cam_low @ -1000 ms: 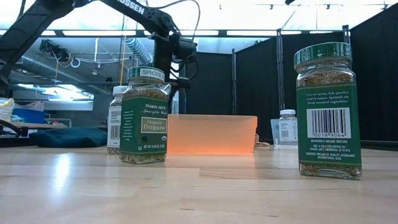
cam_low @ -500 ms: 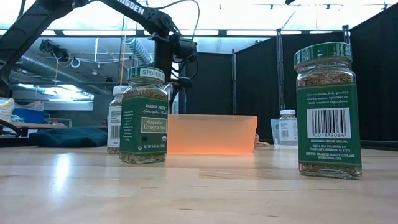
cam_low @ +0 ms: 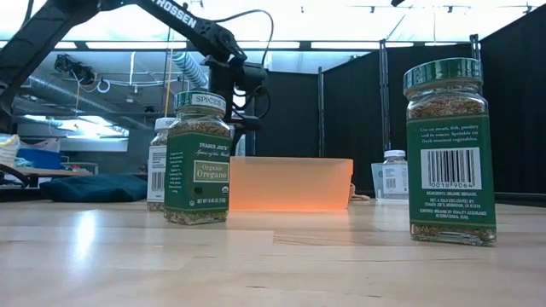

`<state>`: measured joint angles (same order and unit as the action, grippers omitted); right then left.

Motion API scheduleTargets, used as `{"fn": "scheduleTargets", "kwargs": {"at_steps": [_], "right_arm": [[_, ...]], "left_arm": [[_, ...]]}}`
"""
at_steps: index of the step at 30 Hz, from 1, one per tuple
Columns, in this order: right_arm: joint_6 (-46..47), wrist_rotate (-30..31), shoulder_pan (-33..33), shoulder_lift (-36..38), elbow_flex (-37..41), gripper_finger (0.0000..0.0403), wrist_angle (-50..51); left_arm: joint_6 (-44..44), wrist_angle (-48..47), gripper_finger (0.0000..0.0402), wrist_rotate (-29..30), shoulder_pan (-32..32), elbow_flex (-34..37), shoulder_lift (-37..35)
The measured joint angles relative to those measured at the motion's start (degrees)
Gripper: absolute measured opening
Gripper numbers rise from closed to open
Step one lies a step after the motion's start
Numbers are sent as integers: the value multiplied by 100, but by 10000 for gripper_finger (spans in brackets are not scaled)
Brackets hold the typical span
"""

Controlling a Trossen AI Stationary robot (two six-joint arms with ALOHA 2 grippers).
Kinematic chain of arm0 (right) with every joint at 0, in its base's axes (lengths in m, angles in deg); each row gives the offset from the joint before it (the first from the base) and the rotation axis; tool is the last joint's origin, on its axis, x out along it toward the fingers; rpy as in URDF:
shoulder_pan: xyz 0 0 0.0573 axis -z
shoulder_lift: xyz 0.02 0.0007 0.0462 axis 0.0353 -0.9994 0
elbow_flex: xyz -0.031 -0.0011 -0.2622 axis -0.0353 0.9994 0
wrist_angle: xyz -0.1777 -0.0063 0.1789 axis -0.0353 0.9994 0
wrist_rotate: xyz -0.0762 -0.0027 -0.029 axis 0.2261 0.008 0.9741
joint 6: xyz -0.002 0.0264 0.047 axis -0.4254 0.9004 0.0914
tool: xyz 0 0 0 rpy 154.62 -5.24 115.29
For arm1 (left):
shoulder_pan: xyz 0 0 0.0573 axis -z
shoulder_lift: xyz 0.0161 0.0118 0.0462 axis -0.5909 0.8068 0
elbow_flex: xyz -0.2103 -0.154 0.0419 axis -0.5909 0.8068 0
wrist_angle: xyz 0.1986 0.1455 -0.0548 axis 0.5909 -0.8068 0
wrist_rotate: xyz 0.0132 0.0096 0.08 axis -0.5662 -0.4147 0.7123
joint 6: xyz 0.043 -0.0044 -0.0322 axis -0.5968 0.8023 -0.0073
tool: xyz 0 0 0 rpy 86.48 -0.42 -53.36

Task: Sort spices by type
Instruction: Put the gold seasoning bottle into the gray bin

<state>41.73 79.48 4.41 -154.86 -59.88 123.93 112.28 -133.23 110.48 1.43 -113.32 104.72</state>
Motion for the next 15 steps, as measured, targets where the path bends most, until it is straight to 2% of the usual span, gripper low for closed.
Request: {"fn": "scheduleTargets", "kwargs": {"at_steps": [10, 15], "right_arm": [[0, 5, 0, 1, 0, 222, -2], [0, 205, 0, 0, 0, 223, 0]], "left_arm": [[-291, 0, 299, -130, -2, -83, 22], [-582, -29, 314, -285, -2, -70, 55]]}}
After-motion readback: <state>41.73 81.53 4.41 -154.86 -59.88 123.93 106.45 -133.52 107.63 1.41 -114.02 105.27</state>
